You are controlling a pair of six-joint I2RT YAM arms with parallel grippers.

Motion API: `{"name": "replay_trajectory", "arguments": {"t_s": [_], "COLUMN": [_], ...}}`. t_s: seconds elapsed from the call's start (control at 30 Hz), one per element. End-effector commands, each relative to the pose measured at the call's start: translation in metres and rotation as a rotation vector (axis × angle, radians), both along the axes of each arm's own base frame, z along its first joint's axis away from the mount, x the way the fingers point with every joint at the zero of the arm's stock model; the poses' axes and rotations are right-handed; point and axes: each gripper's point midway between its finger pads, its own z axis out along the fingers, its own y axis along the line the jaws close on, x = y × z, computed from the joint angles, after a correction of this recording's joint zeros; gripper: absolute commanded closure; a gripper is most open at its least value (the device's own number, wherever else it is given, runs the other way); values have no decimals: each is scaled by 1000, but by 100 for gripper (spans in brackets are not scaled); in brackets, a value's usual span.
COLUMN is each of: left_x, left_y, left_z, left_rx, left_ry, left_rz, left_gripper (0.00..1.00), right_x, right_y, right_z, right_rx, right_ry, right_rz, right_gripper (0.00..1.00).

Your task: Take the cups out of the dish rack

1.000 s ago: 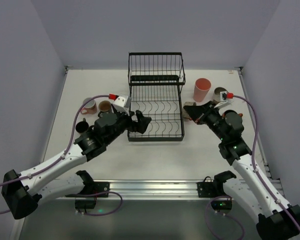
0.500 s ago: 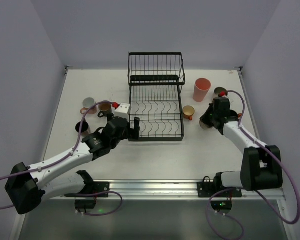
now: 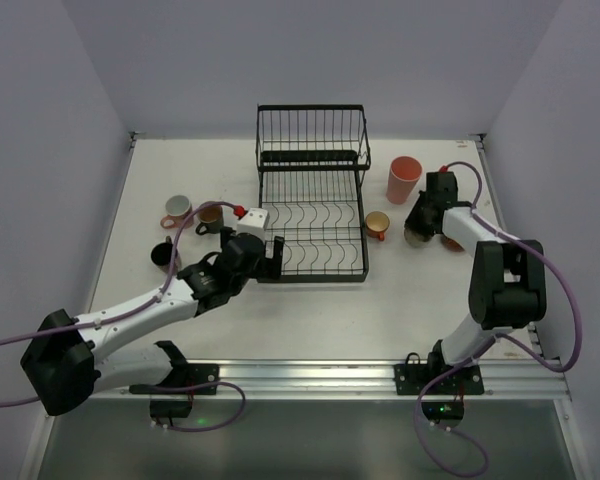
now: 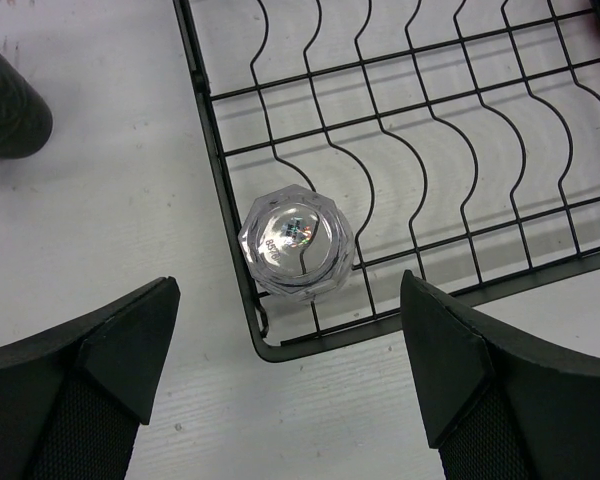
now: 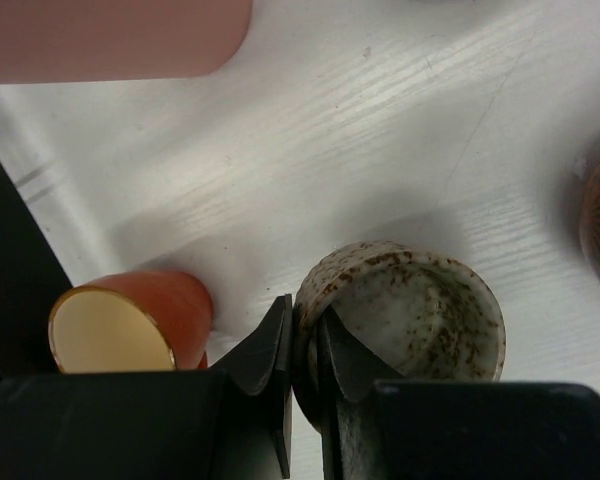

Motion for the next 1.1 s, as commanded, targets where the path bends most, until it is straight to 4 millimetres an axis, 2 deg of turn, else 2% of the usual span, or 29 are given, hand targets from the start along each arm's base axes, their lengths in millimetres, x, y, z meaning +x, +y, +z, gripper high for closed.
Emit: {"name": "replay_trajectory", "arguments": {"t_s": [0.0, 0.07, 0.13, 0.3, 0.33, 0.4, 0.43, 0.53, 0.6, 0.7, 0.83, 0.87, 0.9, 1.0, 1.03, 1.07], "left_x": [14, 15, 16, 18, 18, 18, 18, 18, 19, 20, 24, 24, 26, 30, 31, 32], "left_y": [-13, -17, -20, -23, -23, -23, -23, -25, -26, -30, -32, -32, -31, -28, -27, -26], "left_z": [17, 16, 14, 9, 9, 8, 7, 7, 7, 7, 5, 4, 3, 2, 2, 3], "left_rx": [-46, -47, -47, -26, -25, -19, -16, -13, -7, -2, 16, 24, 29, 57, 65, 68], "left_ry": [-69, -68, -68, -64, -65, -65, -63, -65, -67, -70, -73, -74, -76, -87, -90, -96], "left_rz": [-5, -16, -24, -22, -21, -18, -18, -22, -25, -31, -26, -26, -20, 2, 6, 13], "left_gripper": [2, 7, 10, 11, 12, 12, 12, 13, 14, 18, 23, 23, 24, 24, 24, 24], "right_x": [5, 4, 4, 1, 0, 0, -1, -1, -2, -4, -11, -16, -18, -31, -35, -41], "right_y": [-5, -4, -4, 0, 1, 1, 1, 4, 9, 17, 28, 32, 34, 48, 52, 63], "right_z": [4, 2, 1, -4, -5, -3, -1, 13, 31, 58, 88, 89, 103, 111, 122, 125], "right_rx": [-8, 0, -2, 13, 15, 13, 14, 29, 49, 72, 114, 127, 137, 186, 198, 226], "right_ry": [25, 39, 45, 68, 69, 51, 42, -24, -73, -160, -259, -267, -314, -351, -388, -396], "right_rz": [18, 22, 27, 54, 57, 62, 60, 63, 73, 92, 122, 127, 134, 179, 195, 234], "right_gripper": [92, 90, 85, 75, 69, 65, 59, 53, 51, 41, 40, 40, 39, 39, 38, 38]}}
